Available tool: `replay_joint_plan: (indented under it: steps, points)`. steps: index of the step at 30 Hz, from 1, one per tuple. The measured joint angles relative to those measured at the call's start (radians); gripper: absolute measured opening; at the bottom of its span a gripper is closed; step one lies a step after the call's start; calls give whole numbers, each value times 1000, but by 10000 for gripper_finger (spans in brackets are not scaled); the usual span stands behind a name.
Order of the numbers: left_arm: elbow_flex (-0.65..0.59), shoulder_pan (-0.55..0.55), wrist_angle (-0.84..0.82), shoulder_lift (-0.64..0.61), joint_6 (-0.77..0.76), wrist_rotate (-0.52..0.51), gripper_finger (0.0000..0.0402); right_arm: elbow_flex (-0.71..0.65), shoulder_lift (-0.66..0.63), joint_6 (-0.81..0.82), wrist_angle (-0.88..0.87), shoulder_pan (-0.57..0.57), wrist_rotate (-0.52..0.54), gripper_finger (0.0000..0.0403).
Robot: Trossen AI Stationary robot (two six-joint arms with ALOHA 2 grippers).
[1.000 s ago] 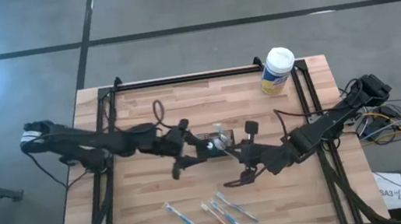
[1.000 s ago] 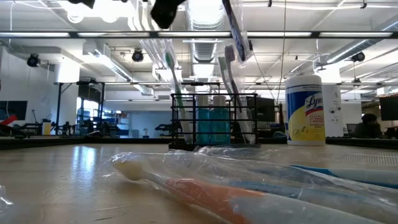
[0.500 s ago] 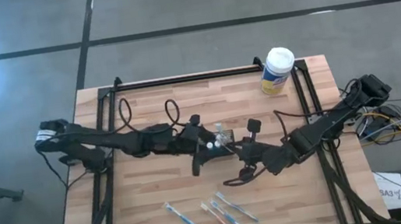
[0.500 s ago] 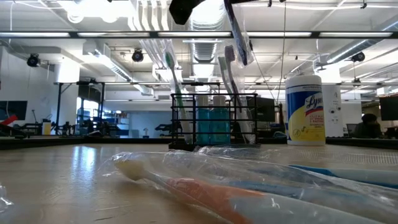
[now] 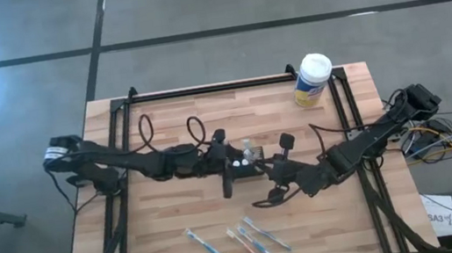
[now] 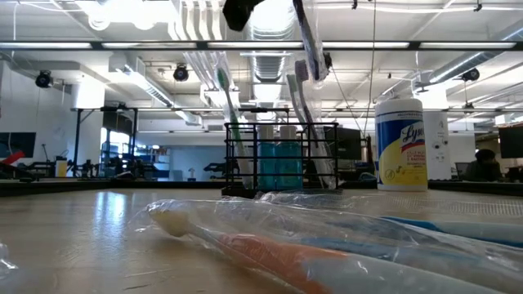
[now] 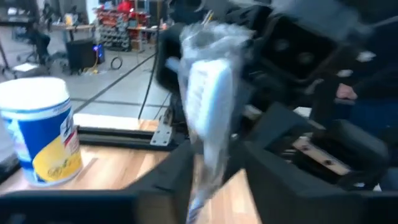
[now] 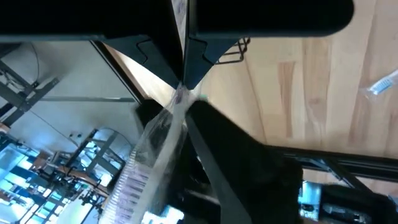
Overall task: Pick & Place toothbrushing station
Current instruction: Put the purple toothbrush into the black organizer
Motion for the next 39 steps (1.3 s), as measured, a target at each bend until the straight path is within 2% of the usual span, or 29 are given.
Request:
replay_joint_plan:
  steps: [5,10,13,18,22,26,29,32,34,36,39]
  points:
    - [8,-16,6,-9,67,10,21,0,0,-3,0,3,-14,8]
    - [25,-22,-43,-11,101,35,16,6,0,5,-5,2,-82,8]
    - [28,-25,-59,-28,123,40,16,14,0,6,-4,14,-87,14]
    - [24,-28,-128,-108,177,63,16,19,0,-5,-4,22,-87,65]
    - [23,-34,-249,-197,178,64,16,26,-13,24,-13,22,-84,115]
    - [22,-61,-389,-290,177,64,16,-7,-59,51,-22,57,-111,139]
    - [-5,-96,-415,-343,179,64,16,-97,-129,29,88,85,-192,135]
    - [-63,-125,-364,-371,174,62,16,-235,-198,-3,353,92,-307,112]
    - [-131,-144,-288,-375,155,60,16,-335,-210,-26,528,91,-375,91]
    - [-218,-160,-169,-362,151,42,16,-423,-195,-52,633,87,-395,68]
    - [-339,-161,21,-344,143,-77,16,-528,-175,-60,774,64,-401,32]
